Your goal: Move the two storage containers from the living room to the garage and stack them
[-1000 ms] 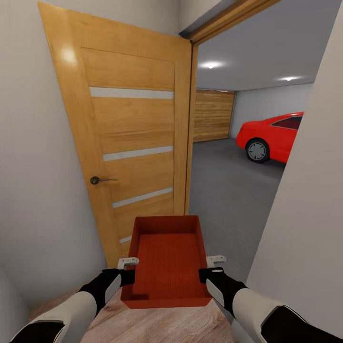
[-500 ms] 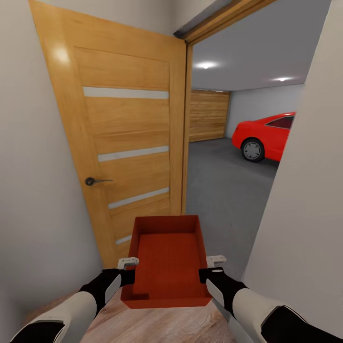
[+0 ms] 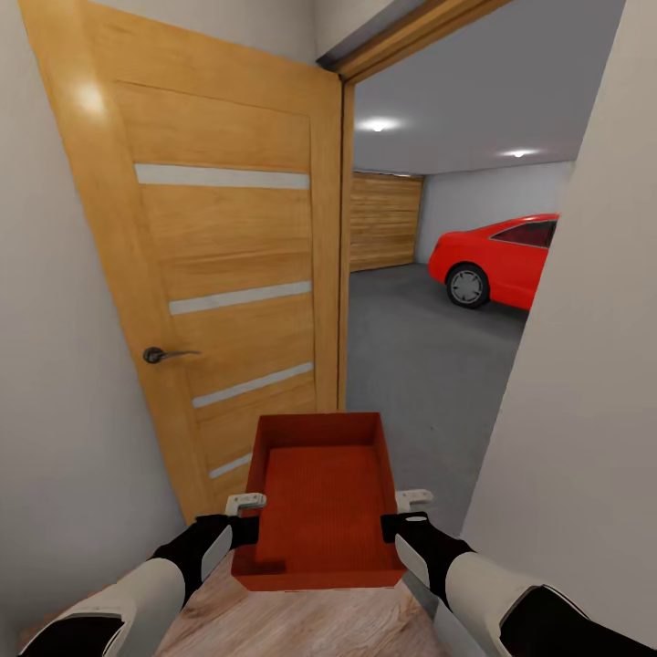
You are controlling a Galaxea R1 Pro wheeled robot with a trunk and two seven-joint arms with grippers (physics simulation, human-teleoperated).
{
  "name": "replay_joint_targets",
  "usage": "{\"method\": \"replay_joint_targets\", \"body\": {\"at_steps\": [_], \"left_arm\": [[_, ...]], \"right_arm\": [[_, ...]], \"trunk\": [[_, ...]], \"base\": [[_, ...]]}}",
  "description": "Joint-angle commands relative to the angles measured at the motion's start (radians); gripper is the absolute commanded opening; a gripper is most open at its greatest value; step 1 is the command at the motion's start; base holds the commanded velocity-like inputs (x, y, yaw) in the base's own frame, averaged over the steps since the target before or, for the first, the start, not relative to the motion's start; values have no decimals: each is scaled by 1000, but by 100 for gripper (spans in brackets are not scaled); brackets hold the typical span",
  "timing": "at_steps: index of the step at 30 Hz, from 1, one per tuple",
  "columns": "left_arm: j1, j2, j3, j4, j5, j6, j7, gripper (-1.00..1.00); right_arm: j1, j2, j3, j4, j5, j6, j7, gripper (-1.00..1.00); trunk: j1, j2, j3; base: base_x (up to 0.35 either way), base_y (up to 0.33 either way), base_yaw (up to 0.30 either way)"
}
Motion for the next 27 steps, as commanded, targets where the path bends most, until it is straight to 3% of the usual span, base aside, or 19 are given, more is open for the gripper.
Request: {"method": "replay_joint_targets", "body": {"at_steps": [1,8,20,27], "left_arm": [[-1,0,2,-4,-24,-18,11,-100],[-1,0,2,-4,-24,-18,11,-100],[-1,0,2,-4,-24,-18,11,-100],[-1,-1,2,-4,-24,-17,11,-100]], "right_arm": [[0,2,36,0,-34,6,2,-100],[0,2,36,0,-34,6,2,-100],[0,2,36,-1,-34,8,2,-100],[0,2,37,0,-35,7,2,-100]], "trunk": [[1,-2,-1],[1,-2,-1],[1,-2,2],[1,-2,2]], "base": [[236,206,-2],[232,201,-4],[25,19,-210],[180,180,-45]]}}
